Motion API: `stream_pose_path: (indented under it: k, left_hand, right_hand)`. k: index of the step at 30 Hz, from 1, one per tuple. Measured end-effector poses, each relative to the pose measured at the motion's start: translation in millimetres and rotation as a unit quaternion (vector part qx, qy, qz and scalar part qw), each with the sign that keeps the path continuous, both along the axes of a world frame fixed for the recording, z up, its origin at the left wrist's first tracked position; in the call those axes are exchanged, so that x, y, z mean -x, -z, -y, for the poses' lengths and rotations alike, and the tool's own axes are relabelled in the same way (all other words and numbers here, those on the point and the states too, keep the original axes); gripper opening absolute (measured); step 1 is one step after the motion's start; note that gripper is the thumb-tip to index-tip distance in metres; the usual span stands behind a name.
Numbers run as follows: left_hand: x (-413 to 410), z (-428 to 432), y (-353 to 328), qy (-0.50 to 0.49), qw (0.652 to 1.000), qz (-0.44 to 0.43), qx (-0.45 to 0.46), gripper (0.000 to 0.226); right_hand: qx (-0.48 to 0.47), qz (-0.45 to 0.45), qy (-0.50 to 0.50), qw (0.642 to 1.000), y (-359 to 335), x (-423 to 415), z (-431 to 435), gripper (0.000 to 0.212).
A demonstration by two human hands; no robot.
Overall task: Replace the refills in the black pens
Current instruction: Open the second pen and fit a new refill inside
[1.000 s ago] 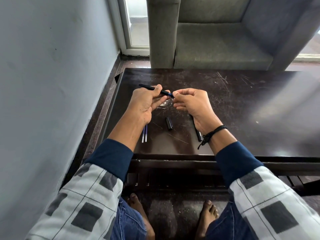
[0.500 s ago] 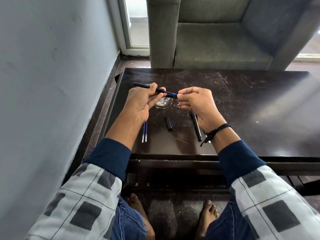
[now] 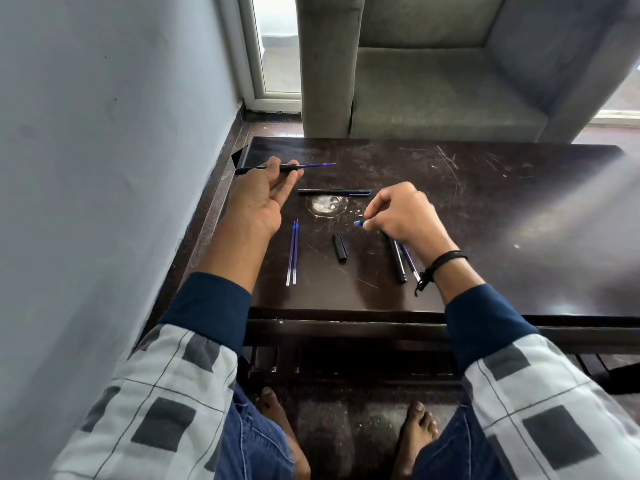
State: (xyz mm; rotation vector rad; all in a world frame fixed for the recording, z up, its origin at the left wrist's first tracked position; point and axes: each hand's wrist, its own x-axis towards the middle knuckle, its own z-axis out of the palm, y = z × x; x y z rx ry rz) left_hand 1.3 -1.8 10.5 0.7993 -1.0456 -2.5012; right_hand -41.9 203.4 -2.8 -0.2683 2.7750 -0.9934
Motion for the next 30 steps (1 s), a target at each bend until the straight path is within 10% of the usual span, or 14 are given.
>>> stream_pose_path:
  k: [8, 24, 30]
  left_hand:
    - [2, -5, 5, 0.017, 1.0, 0.0, -0.023, 0.006]
    - [3, -3, 5, 0.023, 0.999, -0.001, -0.025, 0.007]
    - [3, -14, 9, 0.034, 0.999, 0.006, -0.017, 0.007]
  right_hand:
    - [-0.138, -0.037, -0.063, 0.988, 12, -19, 20, 0.009]
    - [-0.124, -0.027, -0.077, 0.989, 4, -30, 16, 0.008]
    - [0.12, 0.018, 0.01, 0.993, 5, -21, 20, 0.007]
